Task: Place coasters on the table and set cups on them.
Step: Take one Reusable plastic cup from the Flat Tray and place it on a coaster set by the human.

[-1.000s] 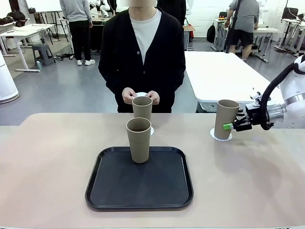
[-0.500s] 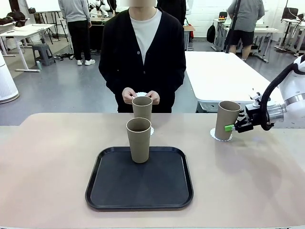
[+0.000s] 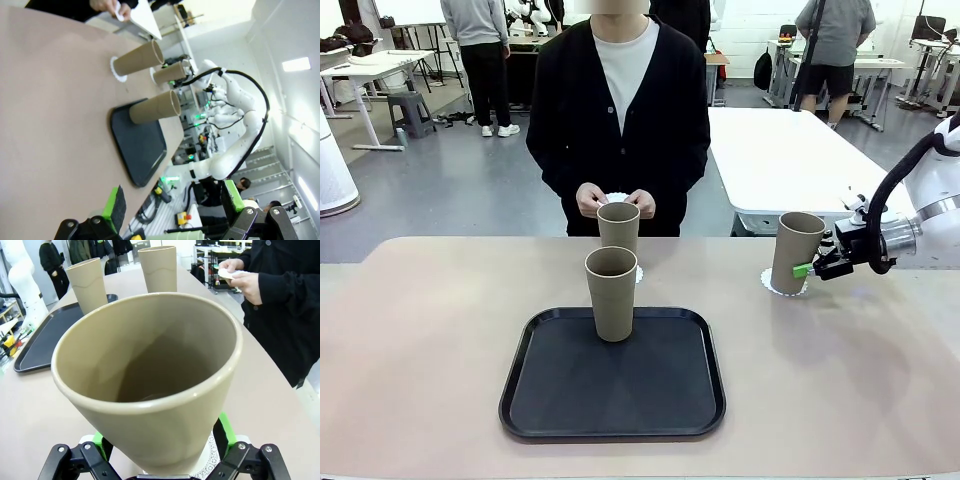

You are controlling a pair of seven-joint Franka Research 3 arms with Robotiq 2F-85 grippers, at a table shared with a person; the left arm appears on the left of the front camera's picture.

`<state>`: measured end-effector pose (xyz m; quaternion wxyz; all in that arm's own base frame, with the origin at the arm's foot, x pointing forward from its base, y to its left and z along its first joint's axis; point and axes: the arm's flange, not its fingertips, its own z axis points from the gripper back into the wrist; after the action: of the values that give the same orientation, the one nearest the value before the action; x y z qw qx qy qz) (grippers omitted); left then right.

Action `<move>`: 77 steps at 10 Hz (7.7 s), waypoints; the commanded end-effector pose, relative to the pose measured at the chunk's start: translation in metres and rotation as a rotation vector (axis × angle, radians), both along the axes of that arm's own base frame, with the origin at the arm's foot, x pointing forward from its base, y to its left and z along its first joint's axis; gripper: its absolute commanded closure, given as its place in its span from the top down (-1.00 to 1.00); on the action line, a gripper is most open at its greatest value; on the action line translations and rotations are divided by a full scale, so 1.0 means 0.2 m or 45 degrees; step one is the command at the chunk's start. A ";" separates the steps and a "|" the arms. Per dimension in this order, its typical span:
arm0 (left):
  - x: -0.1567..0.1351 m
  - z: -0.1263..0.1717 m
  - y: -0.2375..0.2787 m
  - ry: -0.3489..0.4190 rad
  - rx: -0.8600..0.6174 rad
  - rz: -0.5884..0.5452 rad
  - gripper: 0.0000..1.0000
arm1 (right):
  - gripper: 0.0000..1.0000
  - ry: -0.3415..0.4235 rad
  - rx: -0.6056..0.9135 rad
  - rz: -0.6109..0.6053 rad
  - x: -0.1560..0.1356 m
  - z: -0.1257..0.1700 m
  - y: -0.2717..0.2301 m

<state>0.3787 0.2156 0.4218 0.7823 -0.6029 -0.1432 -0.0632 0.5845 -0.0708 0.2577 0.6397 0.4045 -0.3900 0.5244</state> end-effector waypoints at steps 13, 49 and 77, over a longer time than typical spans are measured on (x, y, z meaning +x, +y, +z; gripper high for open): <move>-0.01 0.00 0.00 0.004 0.004 0.002 1.00 | 1.00 0.372 -0.940 -0.436 -0.35 0.56 -0.01; -0.01 0.00 0.00 0.004 0.004 0.002 1.00 | 1.00 1.590 0.301 -0.434 -0.88 1.17 -0.59; -0.01 0.00 0.00 0.004 0.004 0.002 1.00 | 1.00 1.595 0.274 -0.623 -0.77 1.01 -0.89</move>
<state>0.3789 0.2156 0.4215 0.7824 -0.6029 -0.1429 -0.0631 0.4298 -0.2481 0.4590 0.8016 0.5933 -0.0739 -0.0092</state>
